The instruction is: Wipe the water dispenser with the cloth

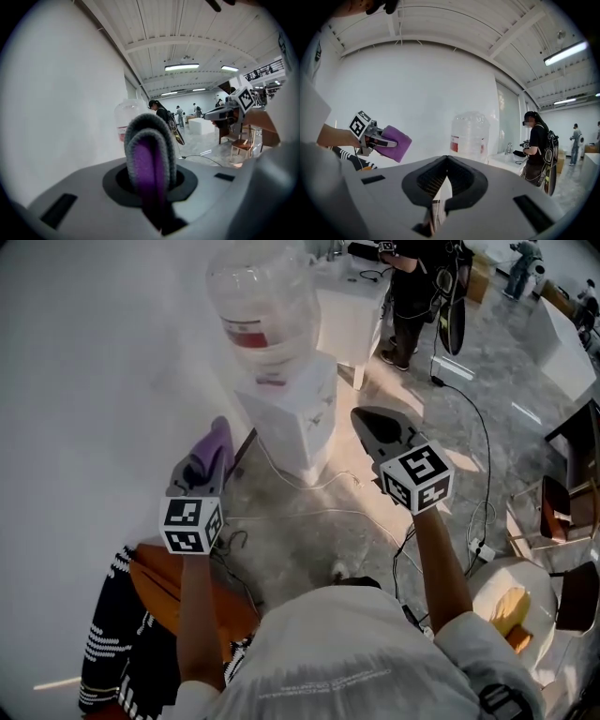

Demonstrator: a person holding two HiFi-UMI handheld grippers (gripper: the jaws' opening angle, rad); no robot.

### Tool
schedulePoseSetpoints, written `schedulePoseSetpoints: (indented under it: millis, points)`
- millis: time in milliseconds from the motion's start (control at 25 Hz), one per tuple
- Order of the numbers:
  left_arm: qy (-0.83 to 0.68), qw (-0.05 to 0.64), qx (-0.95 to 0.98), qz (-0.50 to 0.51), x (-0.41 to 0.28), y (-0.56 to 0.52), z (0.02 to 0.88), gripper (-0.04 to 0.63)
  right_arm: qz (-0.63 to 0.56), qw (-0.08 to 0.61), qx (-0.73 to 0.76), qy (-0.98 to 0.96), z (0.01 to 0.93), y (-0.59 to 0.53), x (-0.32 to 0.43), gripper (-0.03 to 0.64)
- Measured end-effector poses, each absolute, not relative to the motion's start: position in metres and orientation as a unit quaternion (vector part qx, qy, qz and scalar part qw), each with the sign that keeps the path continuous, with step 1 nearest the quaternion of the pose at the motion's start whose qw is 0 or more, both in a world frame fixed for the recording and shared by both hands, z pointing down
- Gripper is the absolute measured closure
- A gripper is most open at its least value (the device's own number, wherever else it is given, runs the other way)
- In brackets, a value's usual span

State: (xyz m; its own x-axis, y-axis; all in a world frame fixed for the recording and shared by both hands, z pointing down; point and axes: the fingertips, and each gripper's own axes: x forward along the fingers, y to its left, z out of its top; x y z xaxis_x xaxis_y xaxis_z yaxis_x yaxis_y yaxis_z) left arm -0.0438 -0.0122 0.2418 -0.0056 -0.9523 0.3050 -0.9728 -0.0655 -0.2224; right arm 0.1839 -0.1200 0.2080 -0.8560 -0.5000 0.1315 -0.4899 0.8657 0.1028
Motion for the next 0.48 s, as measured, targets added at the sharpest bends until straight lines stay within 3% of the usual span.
schedulePoseSetpoints:
  millis: [480]
  points:
    - [-0.706, 0.057, 0.679, 0.191, -0.077, -0.091, 0.270, 0.531, -0.007, 0.089, 0.240, -0.967, 0.238, -0.208, 0.157, 0.601]
